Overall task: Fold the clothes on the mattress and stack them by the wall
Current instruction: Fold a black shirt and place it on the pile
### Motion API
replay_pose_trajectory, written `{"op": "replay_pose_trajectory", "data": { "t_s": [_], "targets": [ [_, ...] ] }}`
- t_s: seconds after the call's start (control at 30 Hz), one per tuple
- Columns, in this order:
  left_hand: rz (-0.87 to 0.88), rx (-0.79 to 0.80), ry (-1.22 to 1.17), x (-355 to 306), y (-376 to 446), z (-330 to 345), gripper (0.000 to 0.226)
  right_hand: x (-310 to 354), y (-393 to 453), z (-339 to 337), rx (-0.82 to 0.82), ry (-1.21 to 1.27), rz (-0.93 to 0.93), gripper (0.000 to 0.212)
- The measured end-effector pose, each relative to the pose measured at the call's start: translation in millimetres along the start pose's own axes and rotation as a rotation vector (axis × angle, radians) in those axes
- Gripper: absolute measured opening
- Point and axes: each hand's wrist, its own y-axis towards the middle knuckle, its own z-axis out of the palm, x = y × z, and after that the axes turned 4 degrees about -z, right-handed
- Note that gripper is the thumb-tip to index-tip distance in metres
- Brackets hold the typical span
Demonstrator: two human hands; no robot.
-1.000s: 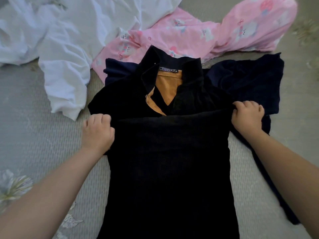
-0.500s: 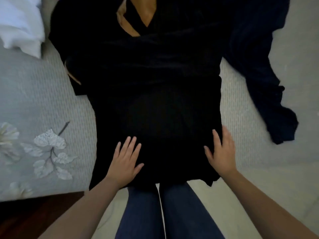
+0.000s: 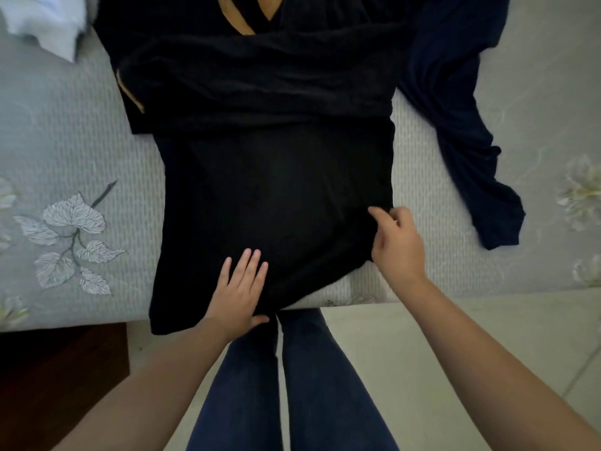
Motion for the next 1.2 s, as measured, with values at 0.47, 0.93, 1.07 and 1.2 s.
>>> {"op": "replay_pose_trajectory", "data": {
  "t_s": [0.47,0.93,1.07,1.2],
  "targets": [
    [-0.2,-0.136,-0.078,24,-3,-4,0.065,13,2,43,0.48,-0.709,-0.659,0.069],
    [-0.386,-0.513,-0.416,64,-17,-19,0.07,-14,45,43,0.5,-0.738,-0.508,0.056],
    [-0.427,-0.484,-0.484,62,-16,-20,0.074,-23,42,35,0.501,-0.653,-0.473,0.057],
    [-0.322,-0.422,-0.311,47,-26,-24,0.081,-28,14,9,0.265,-0.619,-0.568,0.07]
  ]
}}
